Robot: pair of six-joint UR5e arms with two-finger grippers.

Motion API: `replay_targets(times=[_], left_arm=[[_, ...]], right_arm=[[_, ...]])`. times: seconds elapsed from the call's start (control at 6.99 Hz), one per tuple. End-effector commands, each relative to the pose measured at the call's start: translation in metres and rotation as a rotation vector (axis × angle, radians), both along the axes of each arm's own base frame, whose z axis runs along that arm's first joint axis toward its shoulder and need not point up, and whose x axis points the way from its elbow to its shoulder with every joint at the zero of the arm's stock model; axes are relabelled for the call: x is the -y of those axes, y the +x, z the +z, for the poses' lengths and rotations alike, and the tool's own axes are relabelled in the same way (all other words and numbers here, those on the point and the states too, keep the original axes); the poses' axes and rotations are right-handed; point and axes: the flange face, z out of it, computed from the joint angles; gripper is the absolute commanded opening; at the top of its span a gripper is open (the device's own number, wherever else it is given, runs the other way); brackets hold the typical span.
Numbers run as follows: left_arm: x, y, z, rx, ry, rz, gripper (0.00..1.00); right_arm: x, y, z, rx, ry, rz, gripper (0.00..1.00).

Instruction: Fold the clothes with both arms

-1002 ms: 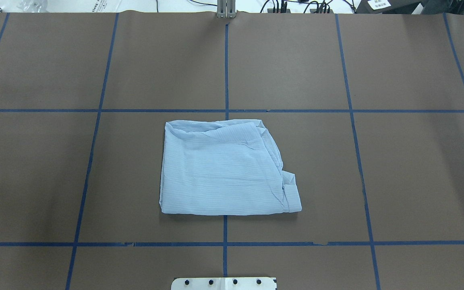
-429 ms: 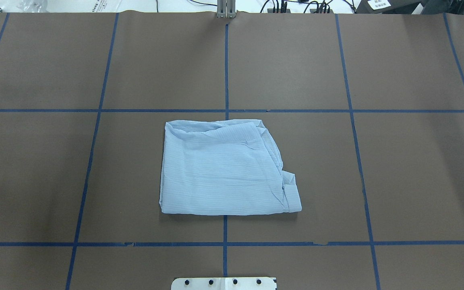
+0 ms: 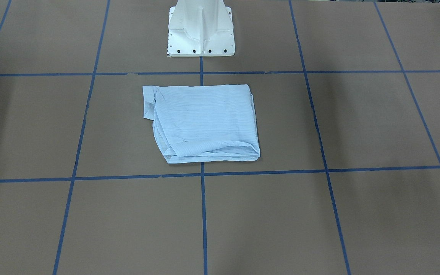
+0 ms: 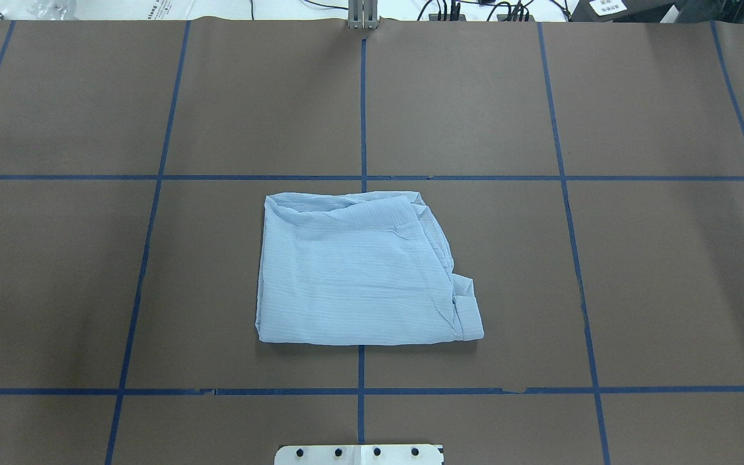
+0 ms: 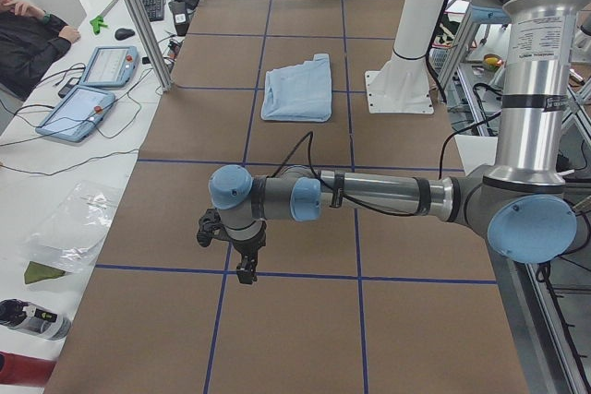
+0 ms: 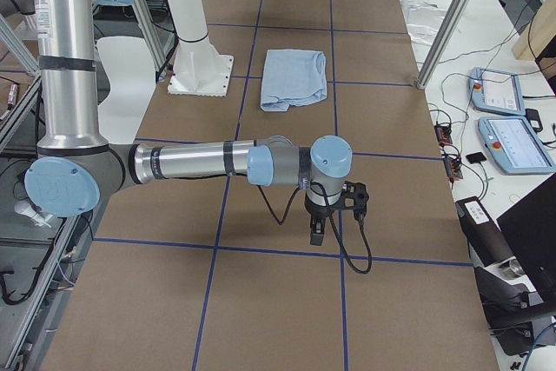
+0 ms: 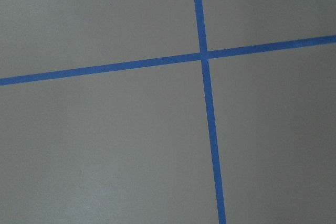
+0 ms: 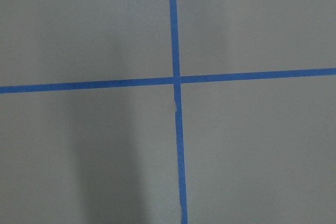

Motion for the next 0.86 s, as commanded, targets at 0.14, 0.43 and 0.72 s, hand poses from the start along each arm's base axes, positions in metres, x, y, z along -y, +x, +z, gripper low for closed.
replay_targets(times=[0.14,0.43,0.72], left_arm=[[-0.0261,-0.0028,-0.0051,0.000,0.010,-0.003,1.00],[-0.0257,-0.0039,-0.0069,-0.005,0.019,-0.006,1.00],[-0.0269,-0.0007,-0.0109,-0.091,0.013,-0.015,1.00]], right_arm=[[0.0006,-0.0005,-0.0001,0.001,-0.001,0.004,1.00],[0.0007,-0.0005,-0.0008,0.001,0.002,0.002,1.00],[0.0008,-0.0004,-0.0009,0.000,0.004,0.002,1.00]])
